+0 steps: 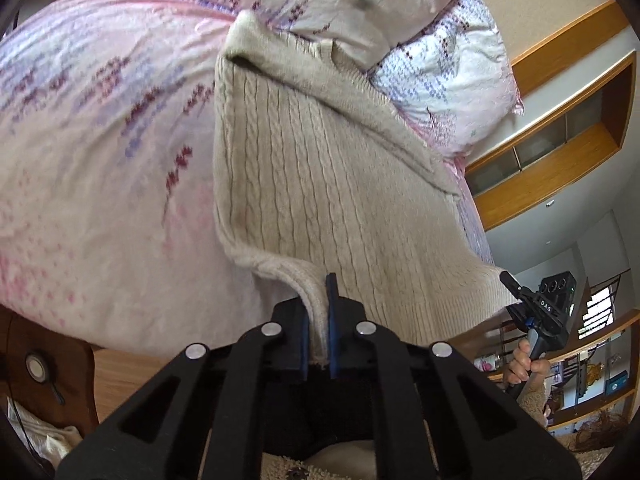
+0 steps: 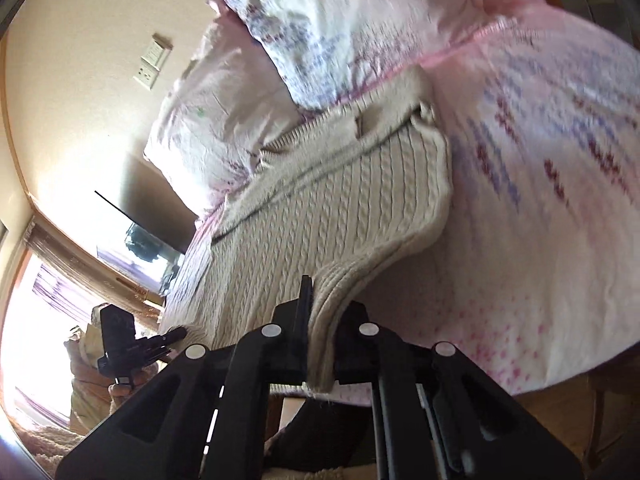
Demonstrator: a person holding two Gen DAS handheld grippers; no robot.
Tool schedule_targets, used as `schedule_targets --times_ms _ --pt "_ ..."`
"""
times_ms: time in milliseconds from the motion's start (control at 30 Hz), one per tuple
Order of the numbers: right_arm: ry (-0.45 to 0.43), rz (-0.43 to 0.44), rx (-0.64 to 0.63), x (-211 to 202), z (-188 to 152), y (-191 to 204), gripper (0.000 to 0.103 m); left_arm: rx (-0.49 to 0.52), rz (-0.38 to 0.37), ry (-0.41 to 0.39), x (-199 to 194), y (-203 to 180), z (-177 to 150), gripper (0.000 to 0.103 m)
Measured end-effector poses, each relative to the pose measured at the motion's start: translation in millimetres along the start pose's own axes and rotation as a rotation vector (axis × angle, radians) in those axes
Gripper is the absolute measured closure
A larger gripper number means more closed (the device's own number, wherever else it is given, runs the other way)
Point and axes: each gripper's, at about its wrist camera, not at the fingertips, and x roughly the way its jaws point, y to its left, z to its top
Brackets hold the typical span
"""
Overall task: Fold small clothes
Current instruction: 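Lift the hem with both grippers and fold it up toward the collar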
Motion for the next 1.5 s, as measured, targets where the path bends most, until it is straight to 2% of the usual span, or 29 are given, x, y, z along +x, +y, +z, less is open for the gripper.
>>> schedule_targets --times_ms 433,667,900,1233,1500 --pt "-0.281 -0.04 -0.176 -9 52 39 0.095 0.11 0.04 -0.273 -44 -35 90 0.097" --pt "-0.346 -0.088 -0.259 -2 73 53 0.095 0.132 0.069 -0.329 -36 -47 132 0.097" --pt "-0.394 -0.169 -0.327 26 106 64 0.095 0.151 0.126 -0.368 -11 -52 178 0.097" --pt "-0.391 -0.281 -0.3 92 155 53 0.095 0.116 0.195 -0.358 52 -40 245 0.097" --pt "-0.265 -0.356 -0.174 153 180 15 0.095 0.024 0.233 -0.295 106 -7 266 0.097"
